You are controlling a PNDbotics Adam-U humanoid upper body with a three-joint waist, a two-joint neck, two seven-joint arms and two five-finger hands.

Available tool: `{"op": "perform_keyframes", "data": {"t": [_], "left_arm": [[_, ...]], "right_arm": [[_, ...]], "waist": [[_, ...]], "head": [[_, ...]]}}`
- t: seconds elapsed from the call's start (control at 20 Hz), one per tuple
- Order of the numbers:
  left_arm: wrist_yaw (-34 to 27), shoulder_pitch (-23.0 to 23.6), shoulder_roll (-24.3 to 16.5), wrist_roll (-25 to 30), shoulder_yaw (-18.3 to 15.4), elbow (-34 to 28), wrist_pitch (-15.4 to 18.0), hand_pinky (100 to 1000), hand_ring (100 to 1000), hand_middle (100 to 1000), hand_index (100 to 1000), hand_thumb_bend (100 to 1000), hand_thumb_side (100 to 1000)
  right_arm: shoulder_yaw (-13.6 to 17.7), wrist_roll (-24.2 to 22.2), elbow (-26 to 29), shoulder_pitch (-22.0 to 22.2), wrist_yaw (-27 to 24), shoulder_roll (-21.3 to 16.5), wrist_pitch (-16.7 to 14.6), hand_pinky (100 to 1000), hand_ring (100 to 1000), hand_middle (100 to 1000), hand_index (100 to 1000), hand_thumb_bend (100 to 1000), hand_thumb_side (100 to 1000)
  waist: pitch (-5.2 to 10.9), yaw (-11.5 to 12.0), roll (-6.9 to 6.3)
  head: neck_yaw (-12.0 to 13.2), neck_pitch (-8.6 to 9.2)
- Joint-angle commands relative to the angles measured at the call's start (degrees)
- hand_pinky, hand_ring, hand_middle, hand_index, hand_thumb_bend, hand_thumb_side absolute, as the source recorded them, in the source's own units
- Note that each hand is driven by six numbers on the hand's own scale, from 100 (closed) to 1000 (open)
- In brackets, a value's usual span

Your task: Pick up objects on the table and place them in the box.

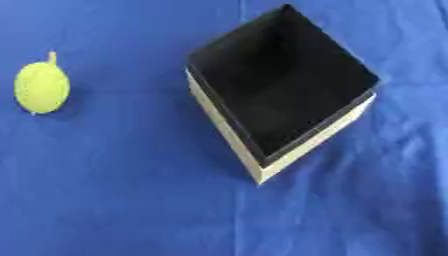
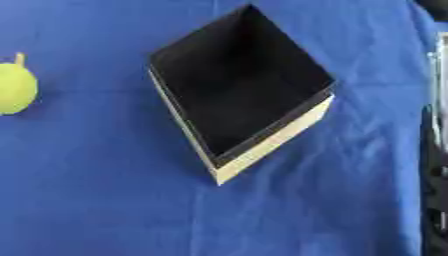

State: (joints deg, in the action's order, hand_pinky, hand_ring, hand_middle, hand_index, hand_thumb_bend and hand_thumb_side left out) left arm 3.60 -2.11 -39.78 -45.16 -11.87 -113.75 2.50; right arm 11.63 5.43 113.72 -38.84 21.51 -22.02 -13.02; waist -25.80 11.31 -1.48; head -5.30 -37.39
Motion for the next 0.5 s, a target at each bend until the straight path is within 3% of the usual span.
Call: {"op": "perform_keyframes", "data": {"t": [0.05,0.5], "left_arm": [[1.41,0.56,-3.39,1.67,-0.95,-0.84,-1.14,457,629,661,796,657,623],[5.37,2.98,-5.65,7.98,-3.61,-0.05,-7.91,474,656,688,810,699,644]], "right_arm": [[0.42,-0.30,0.87,-0.64,-0.33,-1.63,-0.09,761,684,556,798,100,328],[0.26,-0.54,0.87,-0.72,-0.18,-1.76,-0.08,761,683,556,797,100,320]], "waist": [[10.05,0.16,-0.97],[10.15,0.35,-1.06]], "head": [[-0.12,-0.34],[-0.40,-0.51]]}}
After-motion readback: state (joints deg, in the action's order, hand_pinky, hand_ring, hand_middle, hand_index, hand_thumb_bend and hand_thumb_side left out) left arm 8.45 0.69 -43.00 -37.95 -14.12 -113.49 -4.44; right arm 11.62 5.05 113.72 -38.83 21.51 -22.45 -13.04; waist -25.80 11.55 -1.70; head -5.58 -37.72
